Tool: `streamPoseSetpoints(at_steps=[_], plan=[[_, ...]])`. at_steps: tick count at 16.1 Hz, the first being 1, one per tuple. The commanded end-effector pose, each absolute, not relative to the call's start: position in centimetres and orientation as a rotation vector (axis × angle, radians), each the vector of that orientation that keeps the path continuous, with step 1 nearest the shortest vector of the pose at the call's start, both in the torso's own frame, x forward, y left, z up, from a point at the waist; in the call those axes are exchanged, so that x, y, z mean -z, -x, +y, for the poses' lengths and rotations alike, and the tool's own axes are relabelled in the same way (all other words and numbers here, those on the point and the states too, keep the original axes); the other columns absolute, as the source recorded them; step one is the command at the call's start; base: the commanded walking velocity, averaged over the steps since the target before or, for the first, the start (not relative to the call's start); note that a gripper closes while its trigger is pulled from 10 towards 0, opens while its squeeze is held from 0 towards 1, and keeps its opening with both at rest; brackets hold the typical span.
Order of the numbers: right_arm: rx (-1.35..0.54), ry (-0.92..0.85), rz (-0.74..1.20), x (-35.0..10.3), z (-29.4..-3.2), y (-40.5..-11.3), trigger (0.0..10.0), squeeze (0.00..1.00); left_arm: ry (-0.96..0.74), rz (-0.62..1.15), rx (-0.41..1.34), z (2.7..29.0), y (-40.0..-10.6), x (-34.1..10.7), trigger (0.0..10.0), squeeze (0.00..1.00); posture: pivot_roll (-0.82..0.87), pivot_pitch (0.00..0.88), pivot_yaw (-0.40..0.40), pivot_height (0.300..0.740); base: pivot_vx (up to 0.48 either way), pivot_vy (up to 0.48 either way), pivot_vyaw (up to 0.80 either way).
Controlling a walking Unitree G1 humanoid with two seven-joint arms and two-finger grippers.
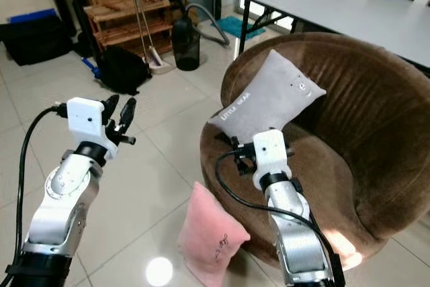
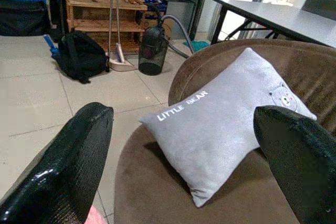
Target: Move the pillow to the sofa from floor
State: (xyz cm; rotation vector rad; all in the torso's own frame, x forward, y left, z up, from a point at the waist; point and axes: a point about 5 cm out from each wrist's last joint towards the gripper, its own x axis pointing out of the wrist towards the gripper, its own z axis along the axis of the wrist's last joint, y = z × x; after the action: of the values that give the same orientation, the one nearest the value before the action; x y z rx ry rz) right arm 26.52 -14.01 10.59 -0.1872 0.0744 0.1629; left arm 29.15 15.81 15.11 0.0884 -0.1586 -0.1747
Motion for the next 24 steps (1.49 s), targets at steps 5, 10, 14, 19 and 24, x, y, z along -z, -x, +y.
streamPoseSetpoints(at_steps=[5,10,14,19,24], plan=[[-0.142,0.183,0.068,-10.82,-14.23,-26.63,10.0,0.0,-0.101,-0.123,0.197,15.57,-29.15,-14.38,10.0,0.0,-0.06,0.015,0.015,0.74,0.139,0.0,0.0],[-0.139,0.171,0.074,-10.78,-14.19,-26.65,10.0,0.0,-0.116,-0.122,0.217,15.42,-29.1,-14.32,10.0,0.0,-0.06,0.019,0.014,0.716,0.0,0.0,0.0],[-0.145,0.169,0.073,-10.78,-14.05,-26.62,10.0,0.0,-0.105,-0.145,0.221,15.39,-28.98,-14.28,10.0,0.0,-0.06,0.017,0.016,0.671,0.0,0.0,0.0],[-0.156,0.172,0.071,-10.78,-14.0,-26.56,10.0,0.0,-0.109,-0.144,0.217,15.44,-28.91,-14.15,10.0,0.0,-0.06,0.009,0.011,0.621,0.0,0.0,0.0],[-0.169,0.183,0.064,-10.81,-13.88,-26.48,10.0,0.0,-0.102,-0.174,0.216,15.48,-28.91,-14.18,10.0,0.0,-0.07,0.004,0.009,0.601,0.0,0.0,0.0]])
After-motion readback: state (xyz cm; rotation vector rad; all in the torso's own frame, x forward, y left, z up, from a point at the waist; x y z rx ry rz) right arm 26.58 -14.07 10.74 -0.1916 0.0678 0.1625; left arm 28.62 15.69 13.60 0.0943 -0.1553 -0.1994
